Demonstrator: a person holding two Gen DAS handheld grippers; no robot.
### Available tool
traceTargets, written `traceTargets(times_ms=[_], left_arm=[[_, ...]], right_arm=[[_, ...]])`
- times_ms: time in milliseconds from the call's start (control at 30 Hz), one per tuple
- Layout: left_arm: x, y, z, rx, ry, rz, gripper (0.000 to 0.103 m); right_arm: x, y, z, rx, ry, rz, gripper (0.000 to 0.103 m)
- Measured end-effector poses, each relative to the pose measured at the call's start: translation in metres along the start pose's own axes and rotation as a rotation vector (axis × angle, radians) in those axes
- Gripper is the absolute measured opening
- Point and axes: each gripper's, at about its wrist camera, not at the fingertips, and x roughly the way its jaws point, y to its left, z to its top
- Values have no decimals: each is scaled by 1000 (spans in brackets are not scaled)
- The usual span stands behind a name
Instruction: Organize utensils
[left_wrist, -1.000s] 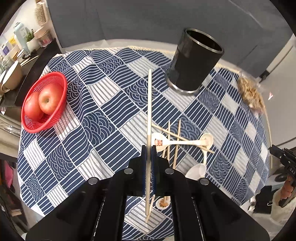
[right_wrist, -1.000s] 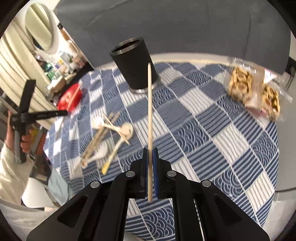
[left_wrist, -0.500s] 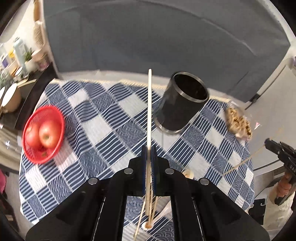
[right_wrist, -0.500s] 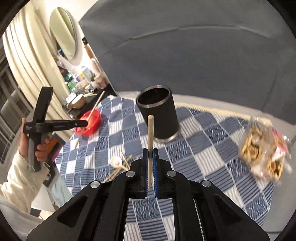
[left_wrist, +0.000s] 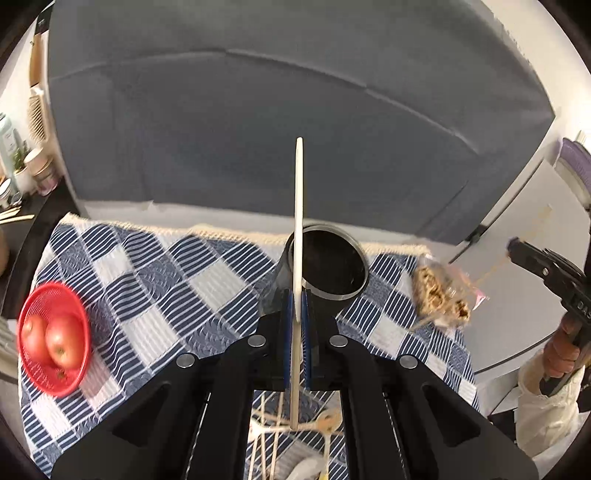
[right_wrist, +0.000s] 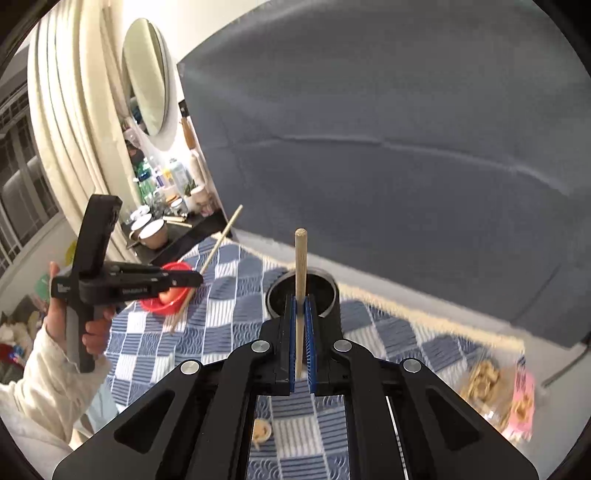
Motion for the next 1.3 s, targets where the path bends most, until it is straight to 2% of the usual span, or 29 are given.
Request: traceTargets(times_ms=[367, 500, 667, 833, 1033, 1067, 1100, 1133, 1167, 1233, 1300], left_arm=[[26, -9, 36, -3, -174, -183, 5], [46, -6, 43, -26, -214, -267, 5], [77, 2, 45, -28, -254, -327, 5], [103, 7, 41, -34, -255, -354, 5], [118, 15, 23, -52, -243, -339, 8], [117, 15, 21, -53, -237, -343, 17], [113, 16, 19, -54, -235, -337, 35], [110, 16, 18, -51, -236, -328, 43], [105, 16, 17, -39, -239, -304, 50], [92, 13, 16, -13, -236, -255, 61], [79, 9, 14, 11, -239, -211, 76]], right_arm=[[43, -15, 41, -30, -29, 36, 5], [60, -24, 45, -23, -26, 51, 5], [86, -36, 42, -5, 6, 59, 5], [110, -46, 34, 14, 48, 78, 5], [124, -53, 25, 36, 57, 90, 9], [123, -54, 25, 46, 50, 88, 13], [122, -55, 26, 53, 39, 76, 33], [116, -55, 26, 58, 8, 49, 57], [111, -54, 26, 56, -17, 28, 63], [100, -52, 28, 53, -52, 7, 67], [91, -49, 28, 58, -74, -11, 76]])
